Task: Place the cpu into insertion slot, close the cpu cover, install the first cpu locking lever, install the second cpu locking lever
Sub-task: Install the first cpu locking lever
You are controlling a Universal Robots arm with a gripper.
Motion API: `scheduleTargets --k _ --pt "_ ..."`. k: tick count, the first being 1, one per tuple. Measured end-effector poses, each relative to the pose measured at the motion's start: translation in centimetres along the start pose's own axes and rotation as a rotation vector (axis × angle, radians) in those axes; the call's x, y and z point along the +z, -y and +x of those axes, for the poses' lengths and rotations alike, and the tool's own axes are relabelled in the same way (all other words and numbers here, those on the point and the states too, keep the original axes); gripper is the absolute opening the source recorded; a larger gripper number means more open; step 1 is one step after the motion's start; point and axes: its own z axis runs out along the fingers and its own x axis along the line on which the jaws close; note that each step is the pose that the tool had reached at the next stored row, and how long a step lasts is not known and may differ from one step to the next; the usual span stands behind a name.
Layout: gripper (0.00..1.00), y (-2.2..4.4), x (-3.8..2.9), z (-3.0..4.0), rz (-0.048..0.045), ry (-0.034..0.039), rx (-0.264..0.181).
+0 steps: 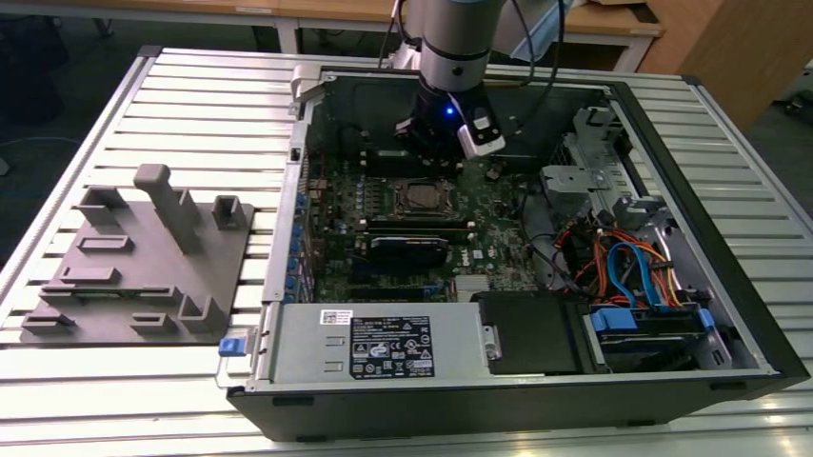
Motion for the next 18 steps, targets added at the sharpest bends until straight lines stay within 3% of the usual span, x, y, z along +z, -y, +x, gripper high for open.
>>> scheduleTargets --k 11,18 --pt "0.1 0.04 0.46 0.0 0.0005 0.0 0.0" --pt "0.1 0.03 0.29 0.0 0.0005 -0.0001 0.0"
